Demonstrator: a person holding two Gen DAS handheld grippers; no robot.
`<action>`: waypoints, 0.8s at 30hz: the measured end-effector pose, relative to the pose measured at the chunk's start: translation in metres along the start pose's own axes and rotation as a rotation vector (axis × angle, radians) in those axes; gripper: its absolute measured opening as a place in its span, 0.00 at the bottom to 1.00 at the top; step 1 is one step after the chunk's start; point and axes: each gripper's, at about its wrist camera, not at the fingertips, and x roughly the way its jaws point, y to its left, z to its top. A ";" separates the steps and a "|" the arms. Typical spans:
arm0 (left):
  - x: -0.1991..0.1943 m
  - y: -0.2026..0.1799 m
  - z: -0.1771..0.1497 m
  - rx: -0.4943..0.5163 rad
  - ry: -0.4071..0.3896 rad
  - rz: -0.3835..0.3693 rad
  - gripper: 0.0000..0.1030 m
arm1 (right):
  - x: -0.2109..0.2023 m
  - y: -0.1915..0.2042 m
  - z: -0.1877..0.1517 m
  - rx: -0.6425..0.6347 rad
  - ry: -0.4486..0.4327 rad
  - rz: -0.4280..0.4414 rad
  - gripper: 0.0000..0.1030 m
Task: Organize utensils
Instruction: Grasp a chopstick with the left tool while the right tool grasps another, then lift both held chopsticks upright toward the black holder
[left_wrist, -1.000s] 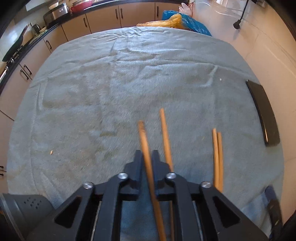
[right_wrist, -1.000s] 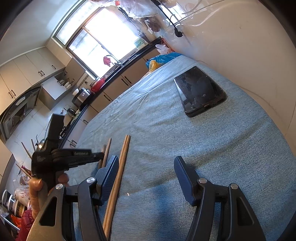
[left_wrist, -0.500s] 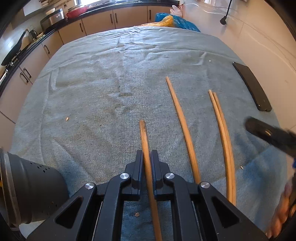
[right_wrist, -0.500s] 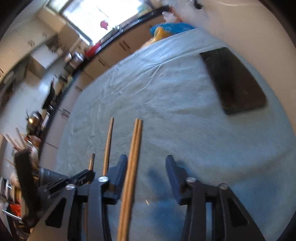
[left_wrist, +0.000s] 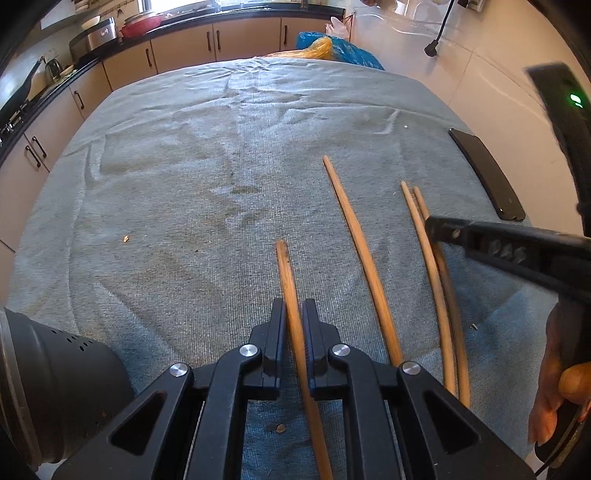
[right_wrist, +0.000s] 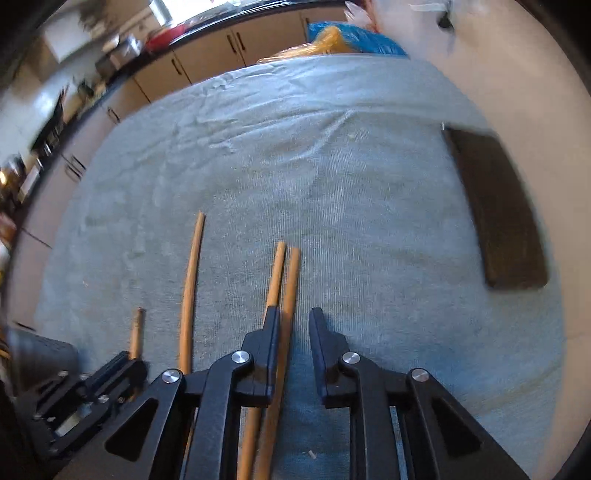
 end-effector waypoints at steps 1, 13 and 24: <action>0.000 0.001 0.000 -0.001 0.000 -0.002 0.09 | 0.002 0.006 0.001 -0.020 0.002 -0.023 0.19; -0.018 0.002 -0.003 -0.005 -0.047 -0.030 0.06 | -0.032 -0.008 -0.011 0.034 -0.150 0.099 0.06; -0.113 -0.005 -0.013 0.005 -0.331 -0.033 0.06 | -0.139 -0.008 -0.085 -0.009 -0.642 0.202 0.07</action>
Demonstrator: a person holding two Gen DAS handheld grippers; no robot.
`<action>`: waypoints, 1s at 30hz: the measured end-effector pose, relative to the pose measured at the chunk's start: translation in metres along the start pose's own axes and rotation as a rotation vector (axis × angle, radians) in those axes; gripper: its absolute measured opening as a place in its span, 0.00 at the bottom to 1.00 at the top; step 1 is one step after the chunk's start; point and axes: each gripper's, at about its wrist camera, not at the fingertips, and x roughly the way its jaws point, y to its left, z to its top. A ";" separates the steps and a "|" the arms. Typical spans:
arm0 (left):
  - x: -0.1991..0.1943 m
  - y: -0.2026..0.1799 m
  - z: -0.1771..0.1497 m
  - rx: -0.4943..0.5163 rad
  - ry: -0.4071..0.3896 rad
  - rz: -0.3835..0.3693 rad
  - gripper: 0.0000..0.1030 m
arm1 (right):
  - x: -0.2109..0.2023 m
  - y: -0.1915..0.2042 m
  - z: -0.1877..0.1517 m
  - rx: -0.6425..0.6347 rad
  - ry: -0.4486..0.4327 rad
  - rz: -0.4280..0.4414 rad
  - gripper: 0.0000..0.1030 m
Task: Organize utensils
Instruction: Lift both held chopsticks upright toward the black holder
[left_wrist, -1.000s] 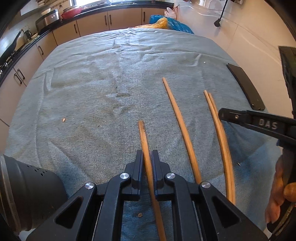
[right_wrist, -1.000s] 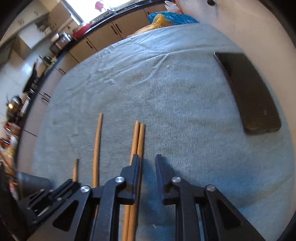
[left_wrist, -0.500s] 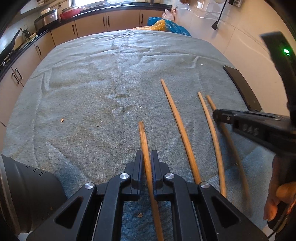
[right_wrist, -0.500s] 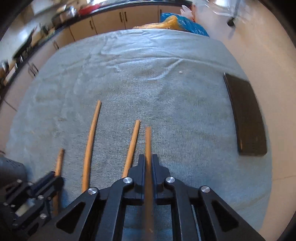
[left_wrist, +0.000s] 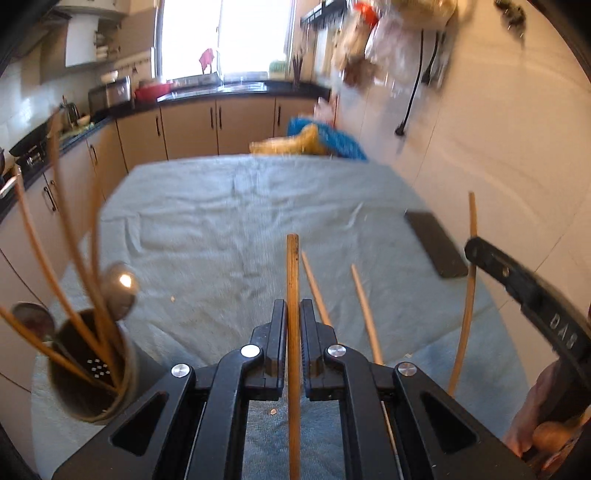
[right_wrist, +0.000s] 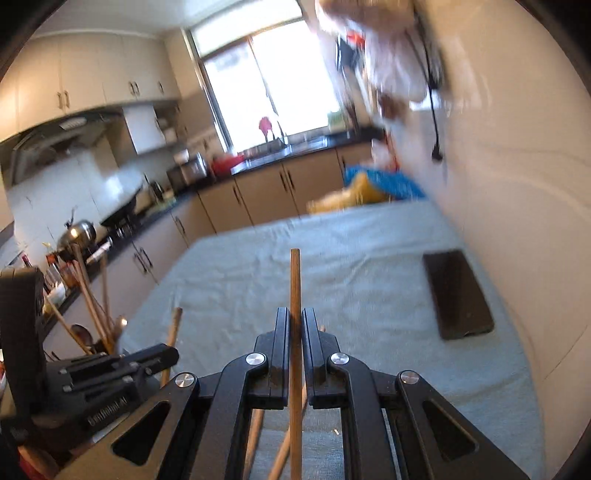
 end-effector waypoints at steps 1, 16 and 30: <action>-0.007 0.001 0.001 -0.002 -0.015 -0.001 0.06 | -0.008 0.000 -0.002 0.005 -0.033 0.010 0.07; -0.059 0.006 0.009 -0.008 -0.119 0.016 0.06 | -0.054 0.026 -0.004 0.017 -0.192 0.079 0.07; -0.114 0.029 0.020 -0.043 -0.197 0.017 0.06 | -0.056 0.062 0.018 -0.008 -0.244 0.174 0.07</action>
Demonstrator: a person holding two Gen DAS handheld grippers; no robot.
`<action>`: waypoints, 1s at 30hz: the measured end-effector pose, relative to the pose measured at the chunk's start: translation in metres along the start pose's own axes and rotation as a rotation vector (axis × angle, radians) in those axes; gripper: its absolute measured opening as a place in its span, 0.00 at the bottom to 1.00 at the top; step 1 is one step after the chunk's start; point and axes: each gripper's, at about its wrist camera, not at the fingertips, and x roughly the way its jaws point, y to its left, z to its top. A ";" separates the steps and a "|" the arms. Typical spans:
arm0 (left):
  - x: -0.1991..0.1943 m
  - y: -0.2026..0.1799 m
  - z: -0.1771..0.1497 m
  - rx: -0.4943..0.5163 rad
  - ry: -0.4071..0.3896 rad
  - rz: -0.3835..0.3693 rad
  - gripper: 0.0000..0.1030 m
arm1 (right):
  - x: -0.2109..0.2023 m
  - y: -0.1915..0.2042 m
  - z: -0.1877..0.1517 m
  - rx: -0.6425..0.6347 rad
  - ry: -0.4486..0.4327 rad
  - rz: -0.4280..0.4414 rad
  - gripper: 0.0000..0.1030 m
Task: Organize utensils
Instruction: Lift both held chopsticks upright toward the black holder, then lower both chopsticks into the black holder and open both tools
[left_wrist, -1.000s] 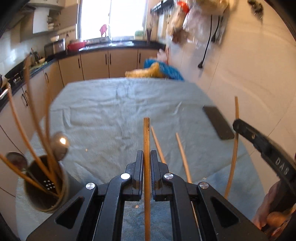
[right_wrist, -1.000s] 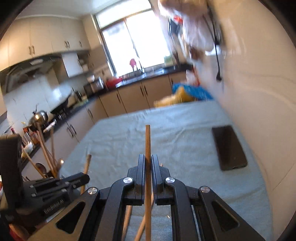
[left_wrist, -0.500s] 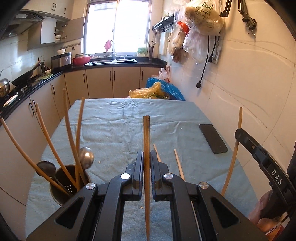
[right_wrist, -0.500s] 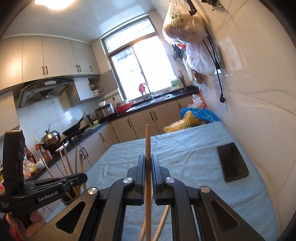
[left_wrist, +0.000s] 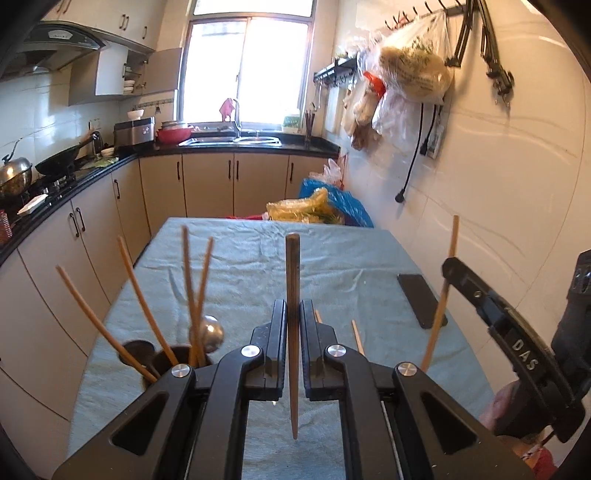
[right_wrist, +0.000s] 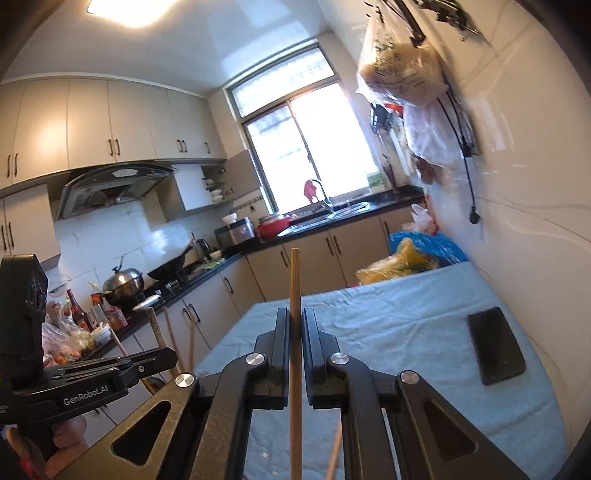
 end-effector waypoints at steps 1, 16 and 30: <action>-0.007 0.003 0.005 -0.003 -0.009 -0.002 0.06 | 0.003 0.006 0.003 -0.005 -0.001 0.015 0.07; -0.086 0.068 0.066 -0.073 -0.151 0.069 0.06 | 0.051 0.090 0.038 -0.051 -0.052 0.175 0.07; -0.055 0.117 0.063 -0.142 -0.105 0.120 0.06 | 0.111 0.162 0.027 -0.114 -0.052 0.227 0.07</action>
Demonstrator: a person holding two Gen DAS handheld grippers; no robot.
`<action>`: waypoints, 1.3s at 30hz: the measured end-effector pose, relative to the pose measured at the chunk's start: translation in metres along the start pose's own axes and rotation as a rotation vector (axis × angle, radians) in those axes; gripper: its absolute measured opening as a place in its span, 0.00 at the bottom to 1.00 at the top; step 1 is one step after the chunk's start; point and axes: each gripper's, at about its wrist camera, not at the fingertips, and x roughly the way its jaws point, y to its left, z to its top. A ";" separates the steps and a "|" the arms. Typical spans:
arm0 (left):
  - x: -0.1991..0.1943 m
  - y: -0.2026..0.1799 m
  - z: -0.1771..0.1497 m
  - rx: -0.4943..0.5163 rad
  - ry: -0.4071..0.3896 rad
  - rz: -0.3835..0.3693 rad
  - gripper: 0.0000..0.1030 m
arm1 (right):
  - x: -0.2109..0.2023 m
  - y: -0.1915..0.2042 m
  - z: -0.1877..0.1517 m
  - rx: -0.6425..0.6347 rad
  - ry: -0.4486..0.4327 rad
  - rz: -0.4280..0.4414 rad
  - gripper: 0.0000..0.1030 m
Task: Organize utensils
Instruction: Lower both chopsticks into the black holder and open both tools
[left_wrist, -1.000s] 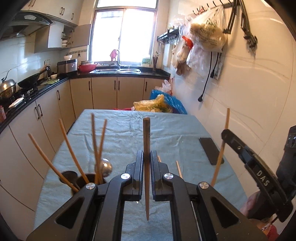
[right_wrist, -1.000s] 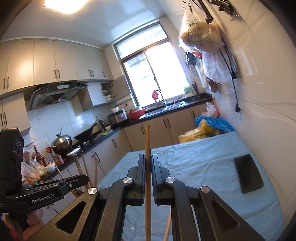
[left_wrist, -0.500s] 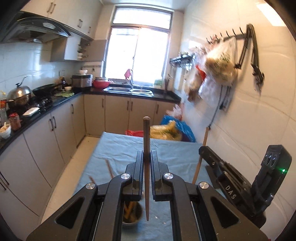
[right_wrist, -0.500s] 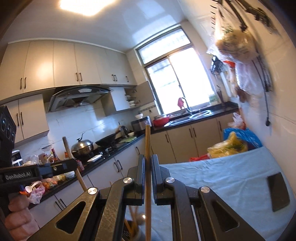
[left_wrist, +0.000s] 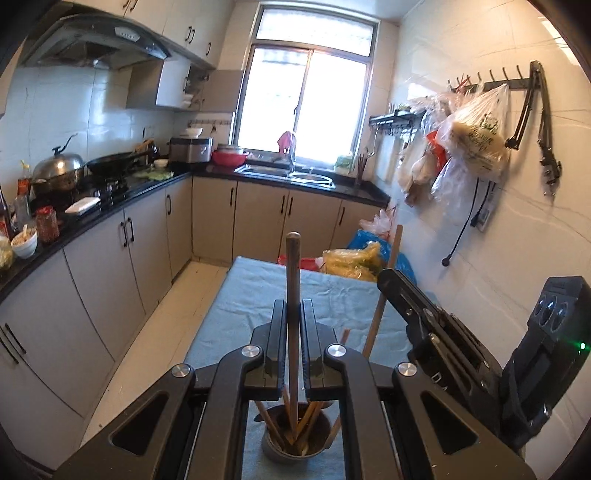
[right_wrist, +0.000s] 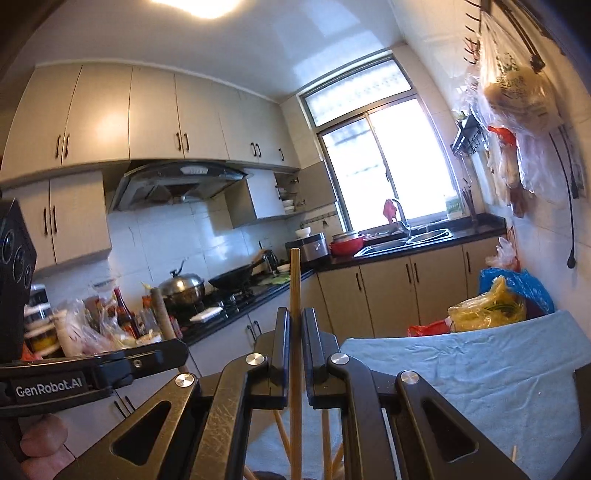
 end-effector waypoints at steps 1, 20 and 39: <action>0.003 0.001 -0.003 -0.002 0.009 -0.002 0.06 | 0.004 0.001 -0.004 -0.009 0.008 -0.002 0.07; 0.031 0.008 -0.027 -0.011 0.072 0.004 0.06 | 0.005 0.012 -0.017 -0.117 -0.015 -0.023 0.07; 0.038 0.014 -0.038 -0.022 0.106 0.003 0.06 | 0.014 0.011 -0.042 -0.138 0.103 -0.026 0.18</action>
